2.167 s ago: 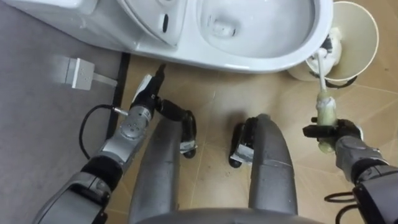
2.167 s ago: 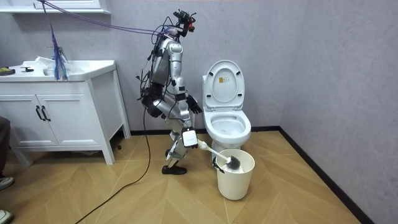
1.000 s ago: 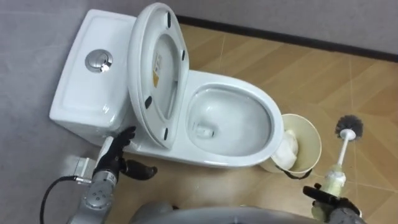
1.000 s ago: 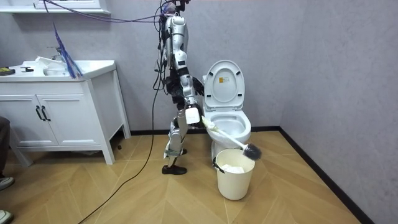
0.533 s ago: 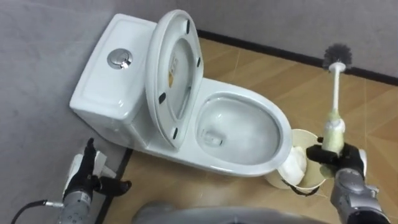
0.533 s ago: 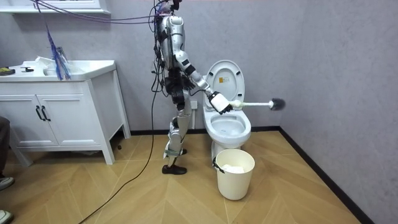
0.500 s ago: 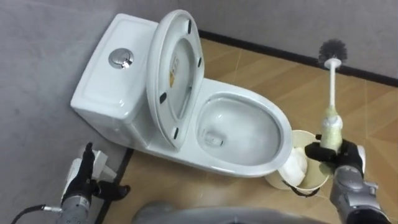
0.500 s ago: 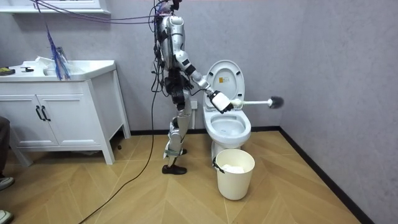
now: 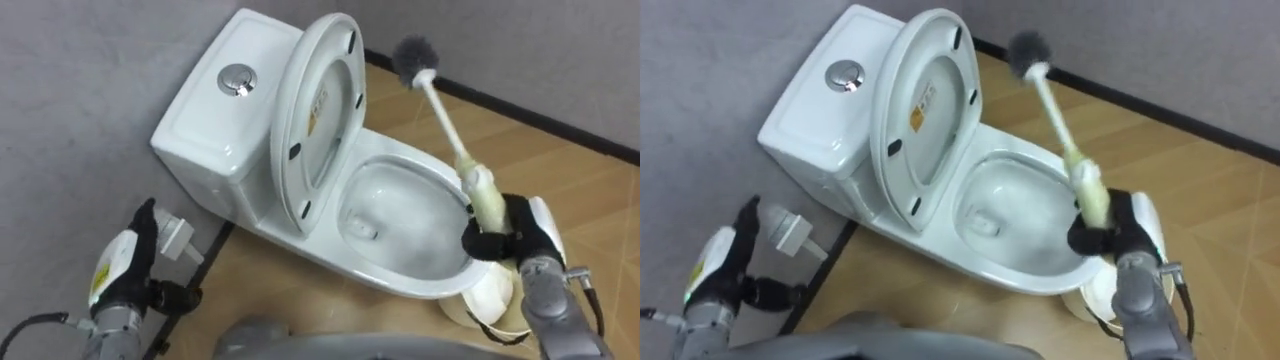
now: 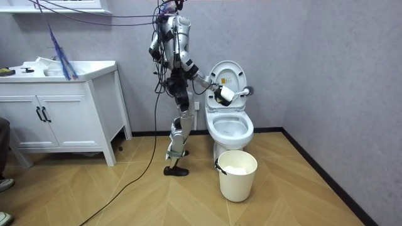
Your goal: Brush toilet
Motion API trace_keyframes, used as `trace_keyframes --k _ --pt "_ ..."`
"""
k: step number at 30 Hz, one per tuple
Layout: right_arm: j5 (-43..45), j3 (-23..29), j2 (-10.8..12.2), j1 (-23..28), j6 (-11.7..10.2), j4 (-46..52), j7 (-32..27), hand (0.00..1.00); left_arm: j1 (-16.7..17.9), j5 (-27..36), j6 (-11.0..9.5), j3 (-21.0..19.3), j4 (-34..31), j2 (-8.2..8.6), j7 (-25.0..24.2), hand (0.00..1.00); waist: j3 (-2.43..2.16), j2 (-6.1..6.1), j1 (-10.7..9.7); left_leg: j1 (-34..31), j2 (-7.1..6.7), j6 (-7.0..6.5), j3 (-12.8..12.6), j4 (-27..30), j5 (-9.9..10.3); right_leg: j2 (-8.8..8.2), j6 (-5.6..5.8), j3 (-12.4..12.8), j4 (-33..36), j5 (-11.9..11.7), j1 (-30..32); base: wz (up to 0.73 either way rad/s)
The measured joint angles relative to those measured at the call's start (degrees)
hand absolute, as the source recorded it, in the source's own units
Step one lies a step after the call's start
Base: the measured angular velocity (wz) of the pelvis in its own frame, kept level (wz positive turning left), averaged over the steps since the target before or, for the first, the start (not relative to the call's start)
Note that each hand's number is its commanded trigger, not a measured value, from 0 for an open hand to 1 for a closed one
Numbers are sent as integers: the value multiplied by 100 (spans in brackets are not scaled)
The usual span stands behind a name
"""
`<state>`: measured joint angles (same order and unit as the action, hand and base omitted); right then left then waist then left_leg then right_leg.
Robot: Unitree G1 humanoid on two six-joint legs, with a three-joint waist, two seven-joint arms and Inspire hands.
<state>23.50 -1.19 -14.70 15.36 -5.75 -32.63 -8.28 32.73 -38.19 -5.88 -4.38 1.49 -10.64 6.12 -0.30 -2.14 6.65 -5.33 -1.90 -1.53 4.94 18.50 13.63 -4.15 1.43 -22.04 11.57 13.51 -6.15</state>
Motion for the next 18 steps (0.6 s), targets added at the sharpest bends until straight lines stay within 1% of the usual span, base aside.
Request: trace_keyframes --k 1,4,5,6,7,8,9,10,13,14,15,16,17,18 --pt "175 -4 2 147 -1 -12 84 100 3 -119 -60 -5 -172 4 36 0 -12 13 8 17 -5 -1 16 -6 -3 -1 1 -3 -3 1 -7 4" --pt "391 -4 -19 418 -75 -162 218 100 -10 -421 -221 -5 -354 2 345 0 -2 -3 18 65 -5 3 36 -10 -8 -6 4 -12 2 3 -42 1" --pt "417 0 -30 430 -105 -243 220 100 -29 -453 -253 -5 -374 3 422 0 8 -21 10 68 -4 3 35 -10 -9 -5 5 -23 2 4 -43 0" --pt "422 13 -42 431 -146 -438 208 100 -81 -515 -317 -4 -373 2 543 0 3 -8 8 53 -1 4 35 9 -9 1 5 -40 -2 4 -44 0" --pt "420 17 -46 409 -181 -697 189 100 -145 -522 -360 2 -373 2 687 0 16 -42 -6 19 -1 5 45 45 -8 3 5 -55 -1 4 -37 5" --pt "427 17 -45 397 -182 -820 188 100 -190 -523 -374 3 -375 2 746 0 15 -48 -24 -3 0 6 56 66 -7 6 5 -65 -2 4 -22 9" --pt "434 16 -46 368 -181 -1064 189 100 -320 -528 -379 8 -375 0 872 0 6 -15 -24 -30 -2 9 80 80 -8 6 4 -82 -1 4 10 9" --pt "505 16 -46 356 -181 -1270 191 100 -441 -545 -396 8 -375 -5 1020 0 21 -37 -23 -57 -6 18 100 80 -15 8 4 -82 0 4 27 7" --pt "674 21 -51 340 -182 -1709 200 100 -618 -653 -423 6 -419 -39 1359 0 19 -34 -33 -96 -8 22 105 82 -18 13 4 -79 0 6 25 -1" --pt "750 21 -53 337 -182 -1847 214 100 -639 -653 -437 8 -493 -45 1452 0 24 -42 -78 -95 -13 26 105 82 -27 12 3 -79 0 6 28 0" --pt "767 21 -53 345 -182 -1911 227 100 -663 -662 -451 8 -516 -47 1497 0 42 -73 -111 -95 -13 26 107 83 -32 12 3 -70 0 7 41 3" --pt "769 23 -58 352 -183 -2020 275 100 -738 -736 -453 12 -563 -58 1582 0 32 -44 -176 -95 -13 25 108 85 -44 14 2 -3 6 10 61 0" --pt "767 25 -64 336 -181 -2049 304 100 -786 -758 -460 16 -590 -71 1597 0 35 -49 -178 -95 -13 28 103 83 -46 16 0 22 6 12 69 -4" --pt "762 25 -81 383 -181 -2058 353 100 -875 -756 -494 31 -639 -122 1659 0 41 -39 -233 -98 -6 32 87 85 -49 20 -2 16 3 13 71 -9"
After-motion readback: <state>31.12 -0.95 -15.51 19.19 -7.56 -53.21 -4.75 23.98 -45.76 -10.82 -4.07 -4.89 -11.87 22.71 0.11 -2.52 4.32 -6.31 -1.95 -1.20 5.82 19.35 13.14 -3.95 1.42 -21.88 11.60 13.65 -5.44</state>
